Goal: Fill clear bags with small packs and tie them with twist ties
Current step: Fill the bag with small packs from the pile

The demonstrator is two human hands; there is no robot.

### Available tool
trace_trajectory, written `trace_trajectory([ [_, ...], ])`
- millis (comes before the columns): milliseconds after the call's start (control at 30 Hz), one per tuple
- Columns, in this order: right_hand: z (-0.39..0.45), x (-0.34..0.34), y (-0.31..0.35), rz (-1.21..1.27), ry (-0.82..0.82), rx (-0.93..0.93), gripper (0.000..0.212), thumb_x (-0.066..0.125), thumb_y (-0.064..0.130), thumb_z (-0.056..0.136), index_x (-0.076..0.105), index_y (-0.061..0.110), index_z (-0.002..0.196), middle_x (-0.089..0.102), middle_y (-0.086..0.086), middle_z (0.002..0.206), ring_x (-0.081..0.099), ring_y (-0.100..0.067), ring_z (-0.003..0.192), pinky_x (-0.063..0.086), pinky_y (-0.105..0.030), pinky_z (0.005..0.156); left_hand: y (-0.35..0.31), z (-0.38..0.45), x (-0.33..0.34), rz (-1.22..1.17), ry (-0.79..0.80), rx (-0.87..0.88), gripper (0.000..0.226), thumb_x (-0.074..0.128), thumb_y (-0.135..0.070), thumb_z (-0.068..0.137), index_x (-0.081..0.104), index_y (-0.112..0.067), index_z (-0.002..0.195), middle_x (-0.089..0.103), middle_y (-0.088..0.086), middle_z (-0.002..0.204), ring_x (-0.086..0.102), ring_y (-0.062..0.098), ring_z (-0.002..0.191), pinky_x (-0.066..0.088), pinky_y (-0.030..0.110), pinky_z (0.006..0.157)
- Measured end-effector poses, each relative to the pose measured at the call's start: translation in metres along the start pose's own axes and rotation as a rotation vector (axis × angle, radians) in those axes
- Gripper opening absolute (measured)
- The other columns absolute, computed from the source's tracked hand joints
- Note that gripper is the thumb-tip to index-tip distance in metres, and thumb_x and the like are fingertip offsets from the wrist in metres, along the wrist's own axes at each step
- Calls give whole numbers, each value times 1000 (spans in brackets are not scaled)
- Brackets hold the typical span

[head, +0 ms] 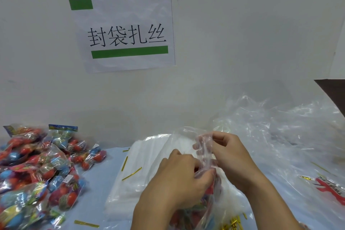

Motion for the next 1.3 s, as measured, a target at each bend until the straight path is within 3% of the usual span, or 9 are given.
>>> trace_trajectory([
  [100,1,-1,-2,-14,-26,-7,19,61,14,100,78,12,93,78,-5,88,75,-16,86,56,-20,62,0,-2,4,-8,46,-25,51,39,-58,95,51,-18,66,55,-6,80,32,-1,100,27,25,77],
  [200,0,-1,-3,1,-51,10,23,58,13,101,79,12,91,78,-6,85,75,-18,82,58,-25,63,-1,-3,-1,-53,24,12,46,40,-54,98,56,-19,72,57,-6,74,47,8,80,37,31,70],
  [267,1,-6,-3,14,-96,22,25,58,12,101,79,10,87,77,-12,84,74,-24,77,60,-32,67,-4,-3,-15,-56,-98,83,33,44,-48,101,65,-27,87,64,-7,77,56,10,69,51,37,70],
  [400,2,-17,-3,-54,-155,47,22,63,24,100,78,12,90,78,-3,84,75,-19,83,56,-34,76,-11,-9,-45,-89,-428,190,15,58,-33,98,73,-33,99,72,-13,94,65,6,87,54,33,81],
  [700,-2,-13,6,-158,-152,5,13,66,17,96,73,10,88,73,-6,73,63,-7,54,50,-14,49,-26,-28,-79,-209,-709,352,25,86,-12,74,76,-24,95,70,-6,69,64,7,62,53,17,63],
  [900,-3,-15,5,-208,-191,3,16,65,24,96,72,17,83,72,3,72,68,-11,70,49,-22,63,-30,-41,-108,-18,-839,259,44,77,-51,69,72,-27,105,64,-13,89,52,7,81,36,9,67],
  [1033,-3,-14,2,-186,-214,20,18,64,25,96,71,15,83,70,4,70,65,-14,70,53,-31,73,3,-44,-124,-205,-799,94,73,59,-78,59,57,-35,118,61,-18,104,56,3,94,43,17,72],
  [1133,-4,-14,2,-192,-242,25,19,63,26,95,71,16,82,72,5,66,67,-12,67,56,-36,74,36,-46,-105,-397,-548,10,102,65,-92,44,46,-41,131,56,-29,120,56,-2,110,47,22,85],
  [1300,-4,-9,2,-163,-267,16,21,60,23,96,68,12,79,68,3,56,60,-9,49,52,-35,61,44,-32,-29,-471,-102,-21,123,79,-70,33,25,-49,141,34,-42,134,38,-2,135,35,22,110],
])
Point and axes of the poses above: each hand's wrist, its own z-axis towards the middle knuckle, its own x-axis out of the palm, y = z × x, the point moved 6 cm from there along z, towards the middle knuckle
